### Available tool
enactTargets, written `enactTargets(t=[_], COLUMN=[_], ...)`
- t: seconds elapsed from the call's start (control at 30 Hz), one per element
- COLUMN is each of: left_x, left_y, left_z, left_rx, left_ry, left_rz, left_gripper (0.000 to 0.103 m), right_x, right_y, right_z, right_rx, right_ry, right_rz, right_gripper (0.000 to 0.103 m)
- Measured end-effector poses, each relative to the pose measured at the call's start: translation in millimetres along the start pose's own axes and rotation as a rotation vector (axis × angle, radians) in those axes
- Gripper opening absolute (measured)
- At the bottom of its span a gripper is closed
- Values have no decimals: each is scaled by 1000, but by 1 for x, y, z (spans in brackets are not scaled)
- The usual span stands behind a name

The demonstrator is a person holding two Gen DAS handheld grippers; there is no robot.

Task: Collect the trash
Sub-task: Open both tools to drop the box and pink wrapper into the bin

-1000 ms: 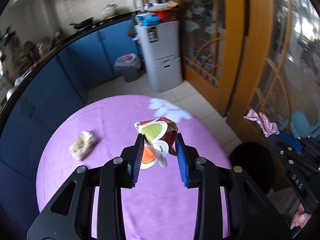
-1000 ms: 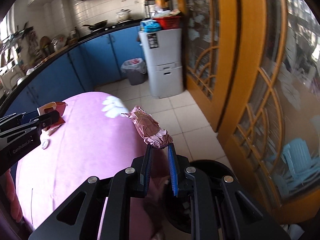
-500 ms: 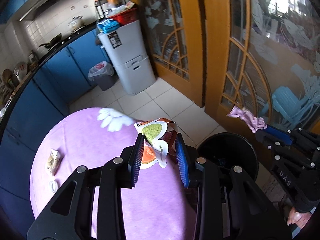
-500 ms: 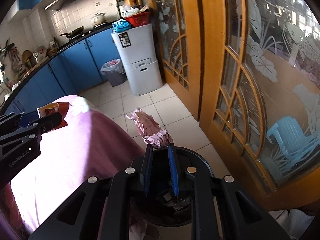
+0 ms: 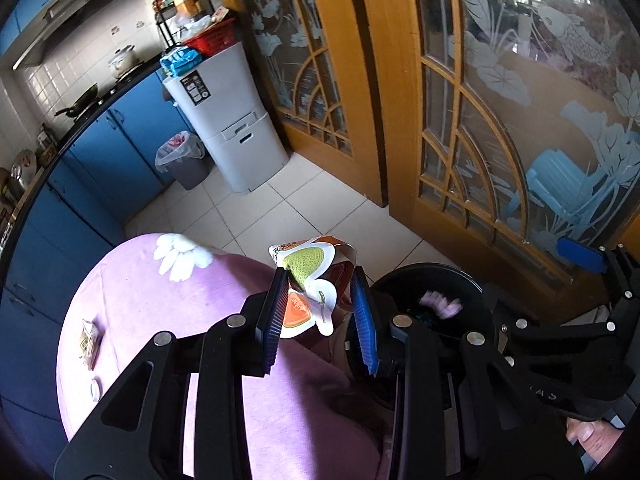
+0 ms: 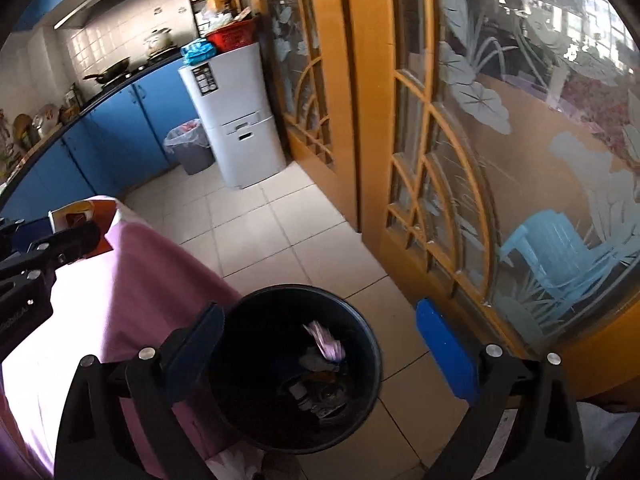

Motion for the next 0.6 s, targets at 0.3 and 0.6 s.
enactTargets(t=[0.3,0.6], left_x=[32,43], left_y=[-4,0], left_z=[-8,-20], left_rx=[-11,42], left_ry=[-41,-70], left_rz=[27,-4], left_gripper=[36,100], right_x=[42,52], right_y=[0,-3], right_z=[2,8], right_rx=[4,-10], right_ry=[-90,-109], right_rz=[55,56], right_gripper=[94,94])
Point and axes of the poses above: each gripper's, at about its wrist camera, not at the fingertips, and y roughly against the way its jaws point, x to its right, z to its underside, the point moved 7 cm from there along -y, roughly the way its jaws point
